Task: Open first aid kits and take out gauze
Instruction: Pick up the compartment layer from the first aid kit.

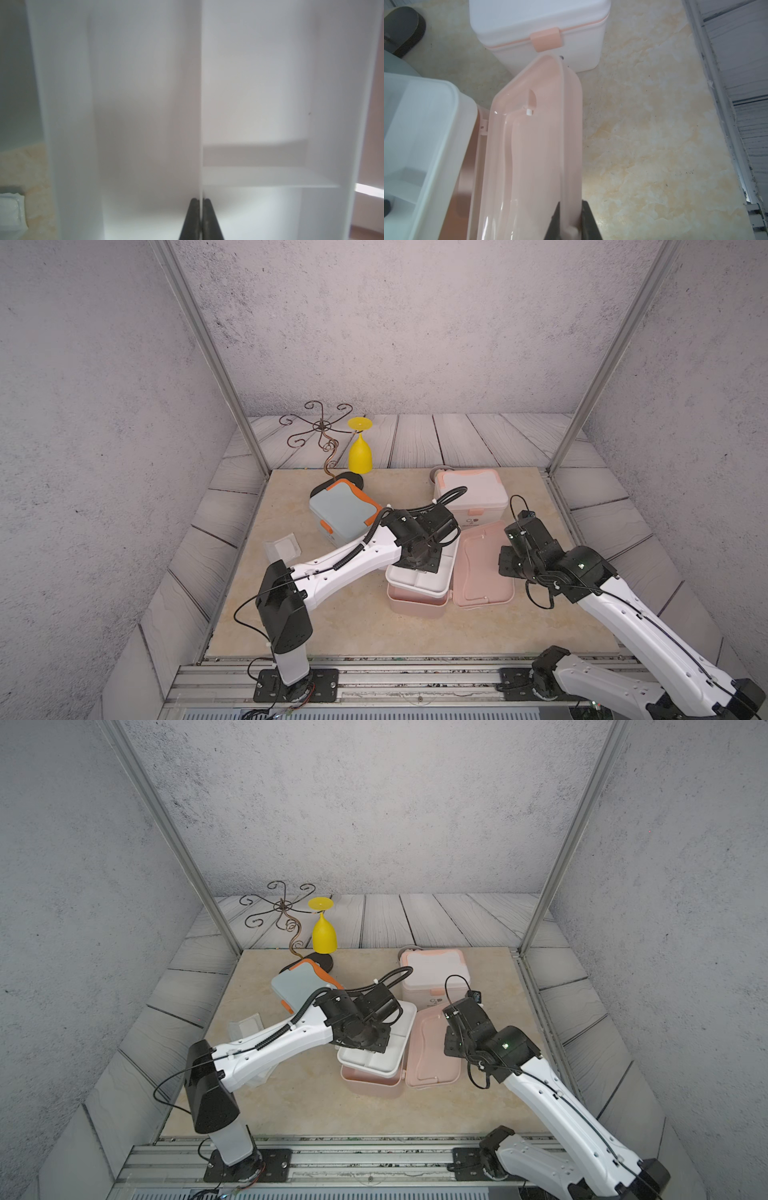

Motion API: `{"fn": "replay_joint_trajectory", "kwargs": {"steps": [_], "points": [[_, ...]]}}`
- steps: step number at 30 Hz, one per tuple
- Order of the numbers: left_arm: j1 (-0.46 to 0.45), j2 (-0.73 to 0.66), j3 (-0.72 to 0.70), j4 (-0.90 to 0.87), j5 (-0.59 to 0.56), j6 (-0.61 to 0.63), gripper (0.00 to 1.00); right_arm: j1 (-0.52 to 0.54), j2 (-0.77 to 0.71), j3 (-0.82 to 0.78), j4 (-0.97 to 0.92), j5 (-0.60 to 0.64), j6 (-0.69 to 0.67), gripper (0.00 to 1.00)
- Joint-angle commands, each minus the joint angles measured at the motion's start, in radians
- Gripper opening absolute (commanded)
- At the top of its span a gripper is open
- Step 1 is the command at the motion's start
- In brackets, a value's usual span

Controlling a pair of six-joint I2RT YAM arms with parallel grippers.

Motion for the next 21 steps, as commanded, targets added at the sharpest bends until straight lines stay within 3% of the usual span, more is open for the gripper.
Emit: {"fn": "replay_joint_trajectory", "kwargs": {"steps": [1, 14, 21], "points": [[0.015, -0.064, 0.040, -0.013, -0.018, 0.030, 0.00, 0.005, 0.002, 0.030, -0.004, -0.009, -0.016, 0.00], [0.051, -0.251, 0.310, -0.243, -0.121, 0.056, 0.00, 0.005, -0.036, 0.017, -0.053, 0.023, 0.034, 0.00], [0.053, -0.271, 0.223, -0.199, -0.097, 0.027, 0.00, 0.005, -0.052, -0.009, -0.066, 0.070, 0.116, 0.00]]}}
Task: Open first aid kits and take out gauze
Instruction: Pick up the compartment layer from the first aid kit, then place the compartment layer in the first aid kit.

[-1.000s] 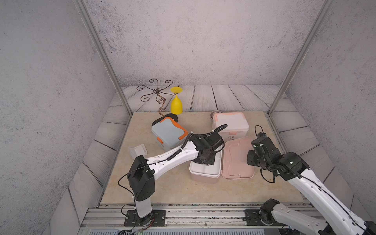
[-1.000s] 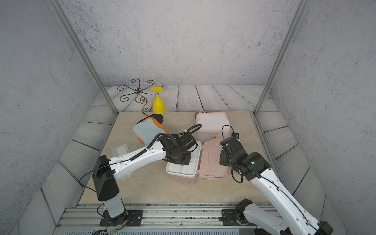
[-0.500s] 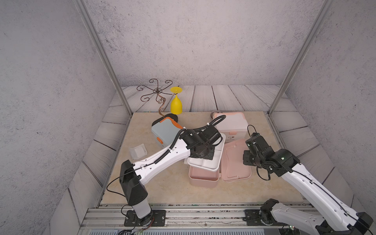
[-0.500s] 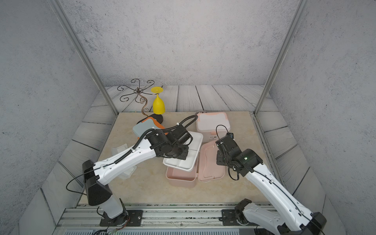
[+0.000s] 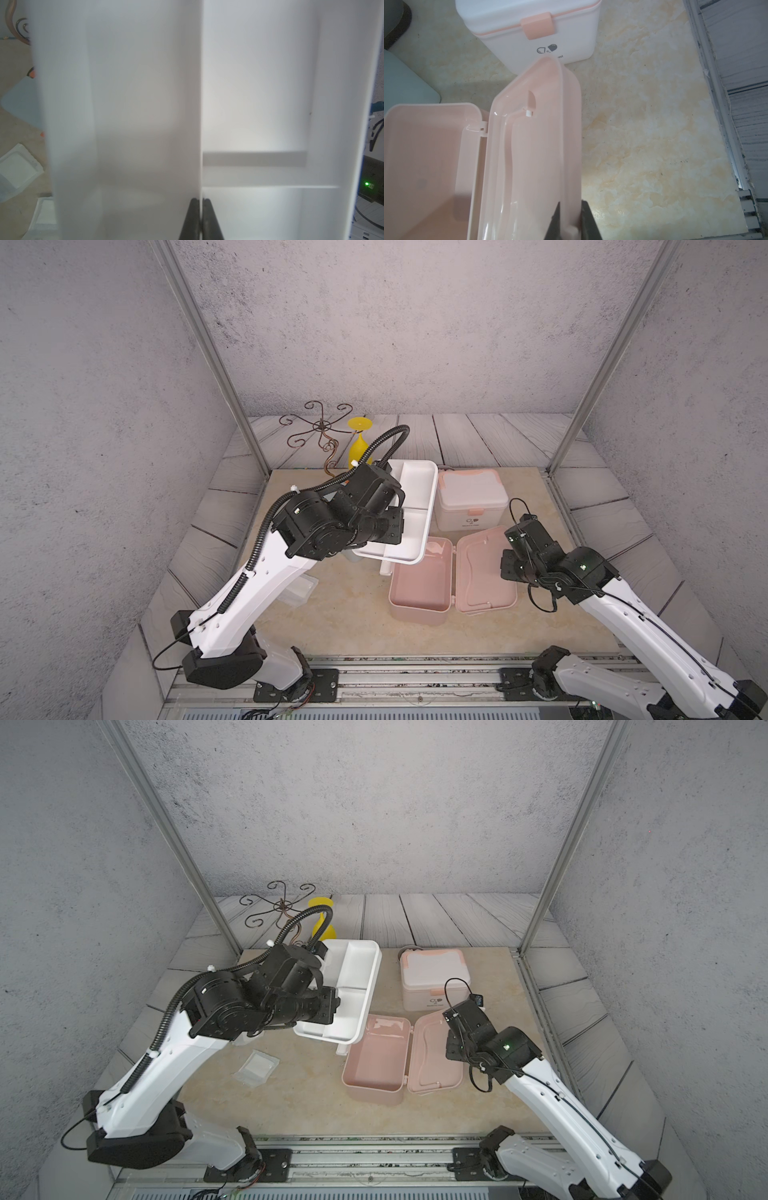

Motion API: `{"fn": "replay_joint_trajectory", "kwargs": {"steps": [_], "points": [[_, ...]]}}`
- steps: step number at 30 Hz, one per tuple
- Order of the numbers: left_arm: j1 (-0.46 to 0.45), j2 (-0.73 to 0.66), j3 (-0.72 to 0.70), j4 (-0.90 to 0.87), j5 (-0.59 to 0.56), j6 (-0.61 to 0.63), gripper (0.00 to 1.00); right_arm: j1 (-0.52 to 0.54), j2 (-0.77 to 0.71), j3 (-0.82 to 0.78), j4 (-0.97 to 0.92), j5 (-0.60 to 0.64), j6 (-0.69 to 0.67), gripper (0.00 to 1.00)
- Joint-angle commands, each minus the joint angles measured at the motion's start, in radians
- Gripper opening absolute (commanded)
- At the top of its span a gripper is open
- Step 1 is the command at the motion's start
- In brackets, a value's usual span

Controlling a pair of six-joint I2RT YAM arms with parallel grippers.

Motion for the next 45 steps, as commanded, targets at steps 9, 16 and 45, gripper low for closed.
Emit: {"fn": "replay_joint_trajectory", "kwargs": {"steps": [9, 16, 45], "points": [[0.012, 0.141, -0.160, 0.135, 0.112, -0.026, 0.00, -0.015, 0.026, -0.032, 0.085, 0.050, 0.080, 0.00], [0.013, 0.274, -0.212, 0.195, 0.168, -0.025, 0.00, -0.047, 0.048, -0.020, 0.101, 0.031, 0.058, 0.00], [-0.030, 0.457, -0.280, 0.215, -0.009, 0.005, 0.00, -0.056, 0.074, -0.020, 0.128, -0.007, 0.035, 0.00]]}}
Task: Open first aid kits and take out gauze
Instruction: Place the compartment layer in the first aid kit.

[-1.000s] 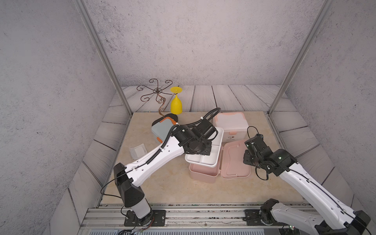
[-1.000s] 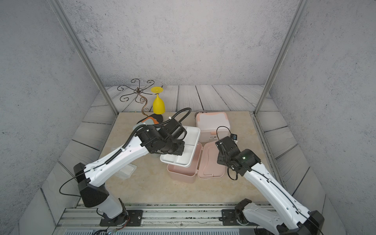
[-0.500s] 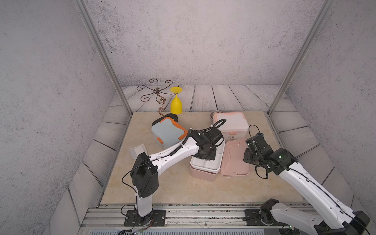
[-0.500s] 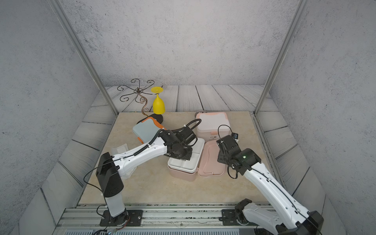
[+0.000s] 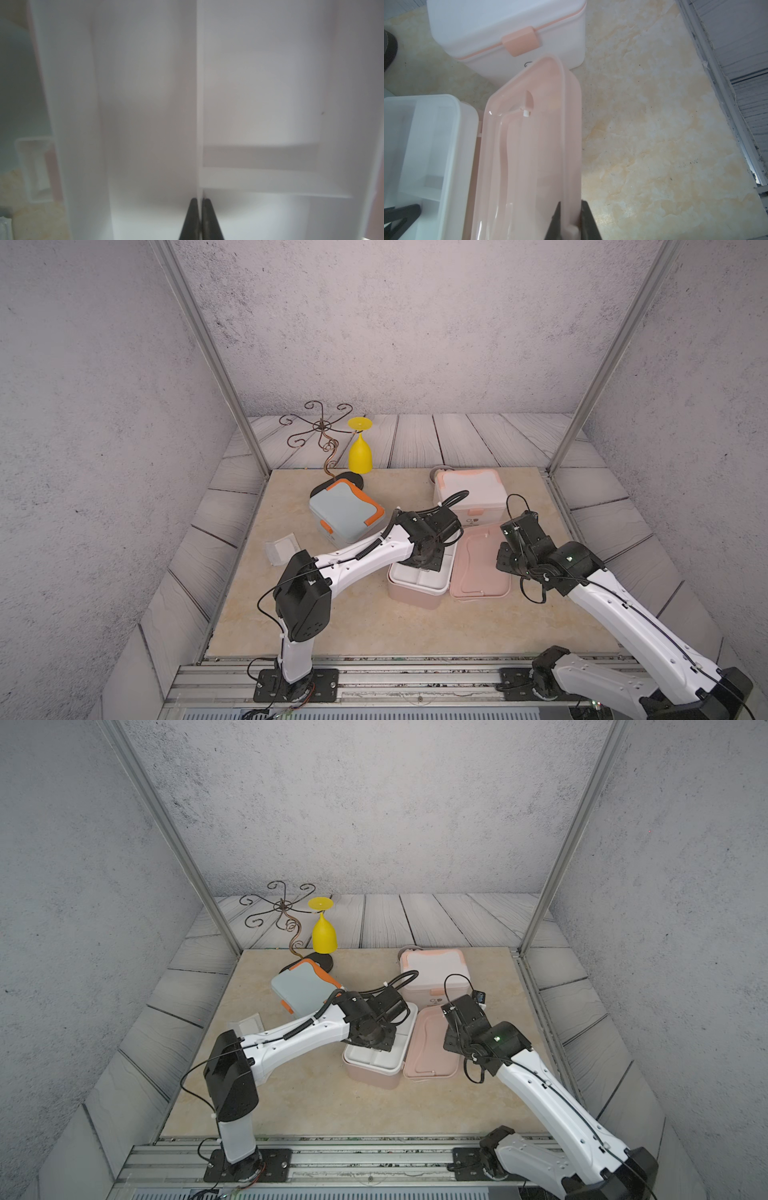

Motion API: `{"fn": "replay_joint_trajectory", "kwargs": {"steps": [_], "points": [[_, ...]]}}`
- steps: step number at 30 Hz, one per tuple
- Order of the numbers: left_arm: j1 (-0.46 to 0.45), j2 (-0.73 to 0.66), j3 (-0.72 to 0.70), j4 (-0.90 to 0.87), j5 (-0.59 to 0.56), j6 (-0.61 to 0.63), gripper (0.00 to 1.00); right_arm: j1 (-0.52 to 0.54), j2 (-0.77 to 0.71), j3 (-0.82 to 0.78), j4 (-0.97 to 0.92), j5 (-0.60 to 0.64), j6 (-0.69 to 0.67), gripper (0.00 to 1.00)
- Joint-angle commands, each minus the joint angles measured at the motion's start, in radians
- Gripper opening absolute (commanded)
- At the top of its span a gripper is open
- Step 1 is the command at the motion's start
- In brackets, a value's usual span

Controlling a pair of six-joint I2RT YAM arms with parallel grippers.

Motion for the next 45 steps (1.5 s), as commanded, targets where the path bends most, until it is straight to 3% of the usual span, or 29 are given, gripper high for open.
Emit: {"fn": "replay_joint_trajectory", "kwargs": {"steps": [1, 15, 25, 34, 45], "points": [[-0.004, 0.024, 0.014, -0.070, -0.079, 0.021, 0.00, -0.004, 0.010, 0.014, 0.017, -0.009, -0.008, 0.00], [-0.006, 0.025, 0.031, -0.123, -0.131, 0.013, 0.00, -0.007, 0.007, 0.023, 0.013, -0.007, -0.013, 0.00], [-0.003, 0.036, -0.040, 0.008, 0.003, -0.024, 0.00, -0.007, 0.007, 0.026, 0.015, -0.010, -0.014, 0.00], [0.029, -0.039, -0.131, 0.102, 0.109, -0.077, 0.00, -0.007, 0.015, 0.031, 0.021, -0.017, -0.019, 0.00], [0.052, -0.052, -0.135, 0.130, 0.178, -0.080, 0.00, -0.007, 0.014, 0.029, 0.021, -0.018, -0.019, 0.00]]}}
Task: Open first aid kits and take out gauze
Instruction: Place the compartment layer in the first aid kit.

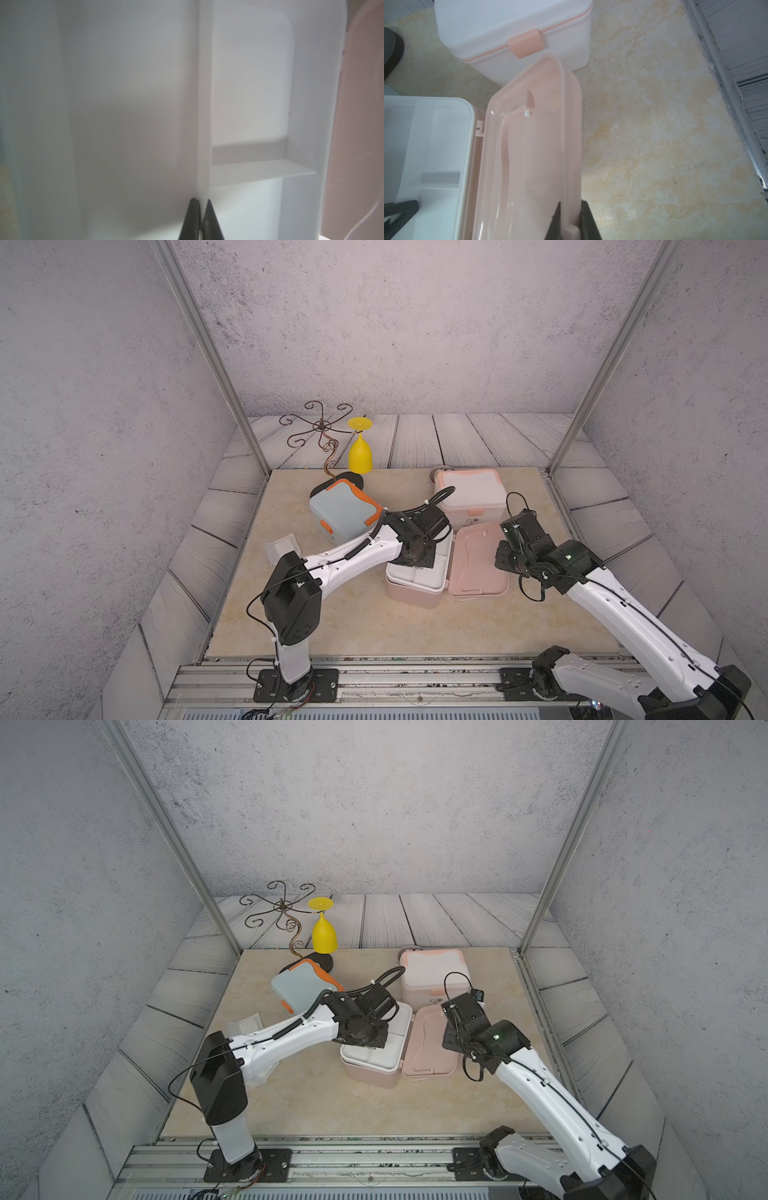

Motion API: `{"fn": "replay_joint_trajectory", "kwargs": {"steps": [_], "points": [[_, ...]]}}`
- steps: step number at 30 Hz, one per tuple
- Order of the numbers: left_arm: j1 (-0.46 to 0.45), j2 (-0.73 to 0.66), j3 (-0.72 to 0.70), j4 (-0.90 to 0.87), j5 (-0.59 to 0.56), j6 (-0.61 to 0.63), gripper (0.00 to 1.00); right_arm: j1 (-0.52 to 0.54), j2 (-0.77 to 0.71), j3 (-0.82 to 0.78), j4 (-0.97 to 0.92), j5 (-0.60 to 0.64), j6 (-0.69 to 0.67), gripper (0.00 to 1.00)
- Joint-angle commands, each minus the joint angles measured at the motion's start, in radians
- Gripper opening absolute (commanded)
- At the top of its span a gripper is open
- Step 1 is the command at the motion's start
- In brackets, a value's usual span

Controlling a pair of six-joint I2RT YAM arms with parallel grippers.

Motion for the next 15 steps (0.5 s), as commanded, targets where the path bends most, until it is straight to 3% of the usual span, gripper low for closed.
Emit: {"fn": "replay_joint_trajectory", "kwargs": {"steps": [1, 8, 15], "points": [[0.001, 0.016, -0.033, 0.043, 0.120, -0.046, 0.00, -0.003, 0.004, 0.023, 0.005, -0.004, -0.002, 0.00], [0.021, -0.010, -0.116, 0.143, 0.202, -0.081, 0.00, -0.003, 0.003, 0.022, 0.004, -0.005, -0.004, 0.00], [0.016, 0.027, -0.079, 0.028, 0.093, -0.029, 0.00, -0.003, 0.003, 0.018, 0.005, -0.007, -0.004, 0.00]]}}
